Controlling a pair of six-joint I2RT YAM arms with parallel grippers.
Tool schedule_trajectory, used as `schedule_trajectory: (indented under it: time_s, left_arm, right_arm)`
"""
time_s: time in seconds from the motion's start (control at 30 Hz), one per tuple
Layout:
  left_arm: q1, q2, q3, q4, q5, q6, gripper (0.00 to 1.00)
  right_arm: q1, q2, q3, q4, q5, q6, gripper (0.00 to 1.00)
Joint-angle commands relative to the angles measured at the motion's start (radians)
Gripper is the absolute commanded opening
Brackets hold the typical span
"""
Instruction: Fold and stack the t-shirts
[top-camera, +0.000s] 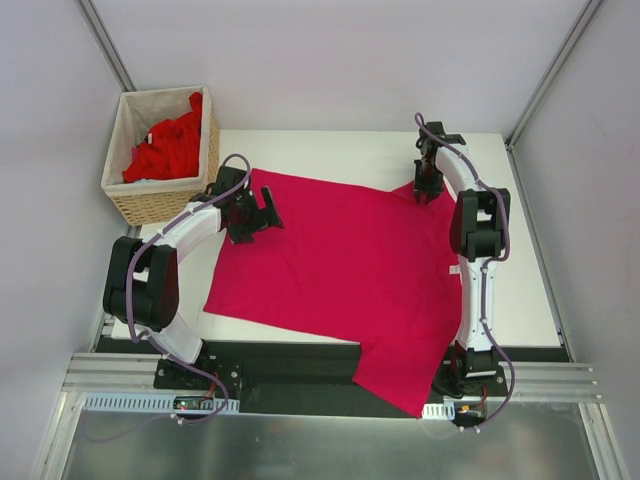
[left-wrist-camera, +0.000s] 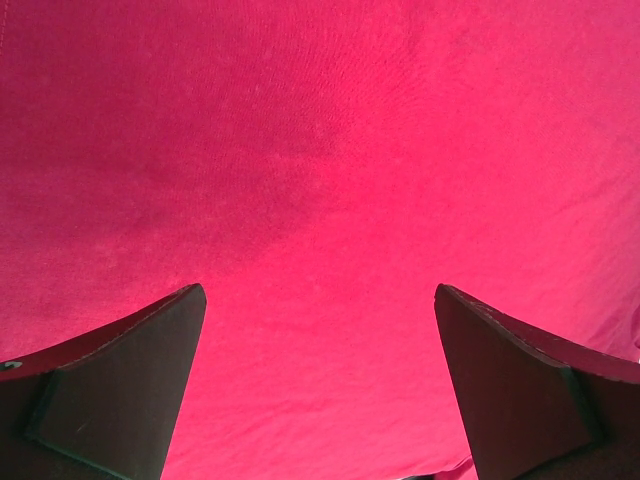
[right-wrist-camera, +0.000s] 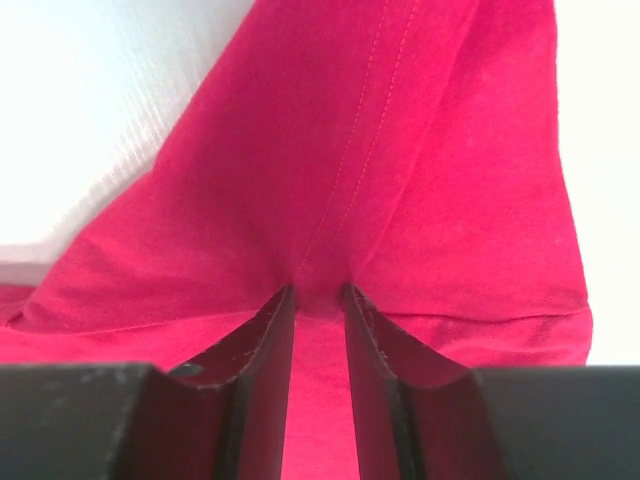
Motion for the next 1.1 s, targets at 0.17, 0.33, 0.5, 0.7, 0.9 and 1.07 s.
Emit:
schedule_trajectory:
  time_s: [0.17, 0.33, 0.5, 0.7, 0.9, 1.07]
  left_arm:
    - [-0.002, -0.021, 0.019, -0.021, -0.029, 0.019, 0.99]
    - [-0.002, -0.023, 0.020, -0.022, -0.030, 0.019, 0.99]
    - [-0.002, -0.025, 0.017, -0.021, -0.027, 0.021, 0.99]
    - [-0.002, -0.026, 0.017, -0.021, -0.020, 0.016, 0.99]
    - [-0.002, -0.023, 0.014, -0.021, -0.017, 0.019, 0.99]
    - [-0.002, -0.025, 0.016, -0.021, -0.011, 0.021, 0.99]
  right_arm:
    - [-0.003, 0.005, 0.033, -0.026, -0.023, 0.015, 0.01]
    - [-0.003, -0.003, 0.028, -0.029, -0.015, 0.015, 0.01]
    - [0.007, -0.086, -0.007, -0.003, -0.012, 0.017, 0.01]
    - [0.017, -0.141, 0.022, 0.025, -0.016, 0.017, 0.01]
    - [0.025, -0.127, 0.065, 0.044, -0.053, 0.029, 0.01]
    - [0.031, -0.112, 0.060, 0.117, -0.110, 0.060, 0.01]
